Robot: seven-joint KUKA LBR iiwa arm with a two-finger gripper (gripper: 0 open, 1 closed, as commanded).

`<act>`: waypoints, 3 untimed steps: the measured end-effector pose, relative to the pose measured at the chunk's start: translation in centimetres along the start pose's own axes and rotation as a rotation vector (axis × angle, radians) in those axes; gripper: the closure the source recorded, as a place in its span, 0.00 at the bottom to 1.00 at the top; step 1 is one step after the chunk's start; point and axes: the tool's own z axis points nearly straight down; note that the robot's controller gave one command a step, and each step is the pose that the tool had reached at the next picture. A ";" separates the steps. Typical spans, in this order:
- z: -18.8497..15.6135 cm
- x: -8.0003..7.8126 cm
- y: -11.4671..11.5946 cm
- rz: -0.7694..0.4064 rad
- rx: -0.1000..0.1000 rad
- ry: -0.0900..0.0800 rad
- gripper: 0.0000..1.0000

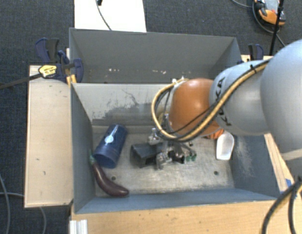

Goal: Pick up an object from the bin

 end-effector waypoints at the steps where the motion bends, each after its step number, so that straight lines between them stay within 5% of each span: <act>1: -0.2 0.0 0.0 0.003 0.000 0.008 1.00; 2: -1.0 0.6 0.0 0.002 0.000 0.043 1.00; 3: -2.5 0.7 0.0 0.003 0.001 0.056 1.00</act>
Offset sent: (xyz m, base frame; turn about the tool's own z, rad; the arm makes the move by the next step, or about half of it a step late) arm -0.0001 0.0000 0.0552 0.0000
